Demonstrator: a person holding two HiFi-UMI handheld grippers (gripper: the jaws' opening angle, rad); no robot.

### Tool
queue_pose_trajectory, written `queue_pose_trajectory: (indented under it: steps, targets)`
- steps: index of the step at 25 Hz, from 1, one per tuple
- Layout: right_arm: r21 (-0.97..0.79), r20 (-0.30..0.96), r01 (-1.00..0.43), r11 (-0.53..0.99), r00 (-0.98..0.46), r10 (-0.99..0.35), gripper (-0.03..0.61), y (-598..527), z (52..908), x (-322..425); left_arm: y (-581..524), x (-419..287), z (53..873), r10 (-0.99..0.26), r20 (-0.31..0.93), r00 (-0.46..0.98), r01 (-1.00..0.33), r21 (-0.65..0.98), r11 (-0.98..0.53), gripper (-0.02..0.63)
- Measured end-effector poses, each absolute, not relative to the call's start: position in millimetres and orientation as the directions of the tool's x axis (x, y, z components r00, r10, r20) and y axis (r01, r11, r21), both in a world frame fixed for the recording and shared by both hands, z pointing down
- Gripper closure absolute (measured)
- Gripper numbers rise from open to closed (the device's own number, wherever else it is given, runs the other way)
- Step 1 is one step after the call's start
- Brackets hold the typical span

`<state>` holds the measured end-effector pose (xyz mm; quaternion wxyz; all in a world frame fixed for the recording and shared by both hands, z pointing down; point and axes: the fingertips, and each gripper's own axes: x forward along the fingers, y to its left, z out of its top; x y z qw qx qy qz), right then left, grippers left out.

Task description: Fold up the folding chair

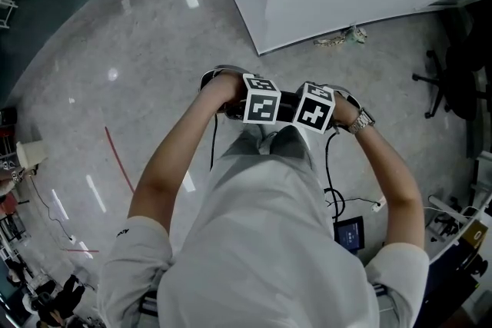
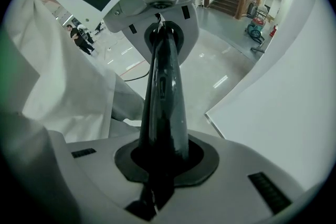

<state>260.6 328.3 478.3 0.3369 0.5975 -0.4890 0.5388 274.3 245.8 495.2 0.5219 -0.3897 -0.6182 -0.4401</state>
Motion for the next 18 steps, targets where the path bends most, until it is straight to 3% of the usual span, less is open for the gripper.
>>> queue_pose_trajectory:
  steps: [7, 18]
  targets:
    - [-0.129, 0.97, -0.966, -0.222, -0.077, -0.231, 0.526, 360, 479, 279, 276, 288, 494, 0.009, 0.99, -0.143, 0.959, 0.136, 0.247, 0.56]
    - [-0.145, 0.967, -0.989, -0.004, -0.141, -0.213, 0.526, 412, 482, 327, 328, 318, 497, 0.039, 0.986, -0.162, 0.987, 0.161, 0.026, 0.559]
